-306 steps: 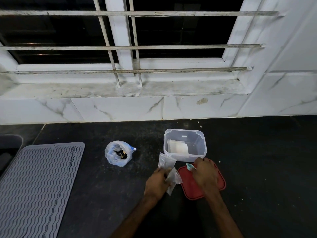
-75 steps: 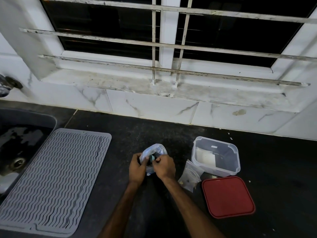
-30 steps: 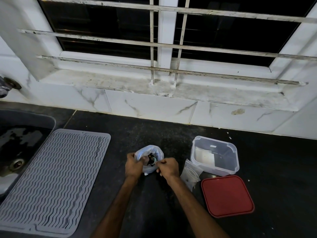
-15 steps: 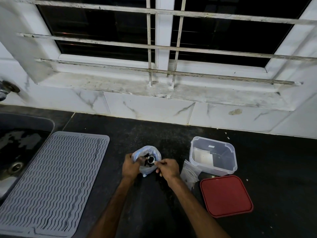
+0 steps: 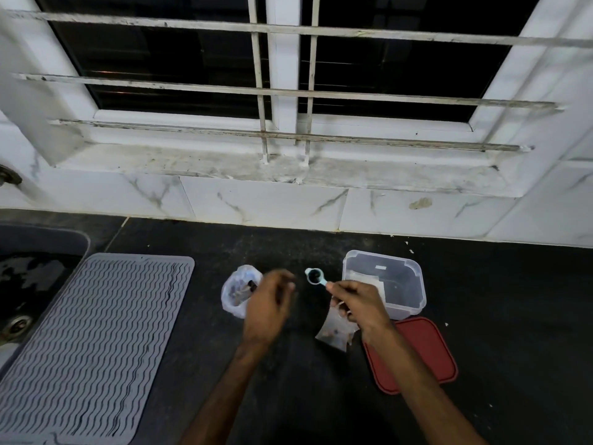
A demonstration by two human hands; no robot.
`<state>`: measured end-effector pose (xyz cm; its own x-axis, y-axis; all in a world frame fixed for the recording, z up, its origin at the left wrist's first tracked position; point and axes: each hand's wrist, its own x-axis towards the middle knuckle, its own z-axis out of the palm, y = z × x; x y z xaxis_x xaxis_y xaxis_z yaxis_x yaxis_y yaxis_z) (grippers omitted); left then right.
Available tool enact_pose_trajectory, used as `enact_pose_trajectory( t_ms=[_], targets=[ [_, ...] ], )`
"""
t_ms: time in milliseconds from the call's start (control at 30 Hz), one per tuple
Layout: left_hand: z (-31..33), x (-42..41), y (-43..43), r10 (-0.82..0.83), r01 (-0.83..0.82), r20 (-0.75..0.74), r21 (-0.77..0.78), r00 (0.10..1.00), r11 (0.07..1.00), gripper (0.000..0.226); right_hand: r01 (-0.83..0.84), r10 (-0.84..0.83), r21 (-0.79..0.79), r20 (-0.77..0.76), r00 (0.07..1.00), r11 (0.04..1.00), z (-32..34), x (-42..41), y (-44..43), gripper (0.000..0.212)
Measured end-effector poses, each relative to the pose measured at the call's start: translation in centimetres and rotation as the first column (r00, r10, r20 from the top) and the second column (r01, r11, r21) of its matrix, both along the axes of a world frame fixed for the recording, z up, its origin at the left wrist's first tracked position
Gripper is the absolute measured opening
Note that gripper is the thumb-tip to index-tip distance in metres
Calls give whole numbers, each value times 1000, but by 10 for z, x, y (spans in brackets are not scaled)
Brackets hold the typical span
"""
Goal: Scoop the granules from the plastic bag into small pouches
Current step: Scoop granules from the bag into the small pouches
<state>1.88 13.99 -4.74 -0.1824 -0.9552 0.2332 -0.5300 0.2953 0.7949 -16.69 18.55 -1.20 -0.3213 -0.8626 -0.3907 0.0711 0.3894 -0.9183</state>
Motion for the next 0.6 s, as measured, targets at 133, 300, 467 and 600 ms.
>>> enact_pose_trajectory(
  t_ms=[133,300,467,600],
  targets=[
    [-18,-39,20,-344,296,346,184,873,937,37,109,-112,-64,-53,992,992,-6,-39,22,19],
    [-43,-61,29,-409,326,394,261,823,909,39,103,-110,-64,-119,987,993,-25,-53,45,19],
    [-48,-62,33,-332,279,333,197,882,940,25,57,-65,-67,-120,991,996,-45,-53,55,20],
    [-47,-57,34,-318,282,282,162,905,946,21,6,-14,-48,-183,983,999,-51,-49,54,17]
  ],
)
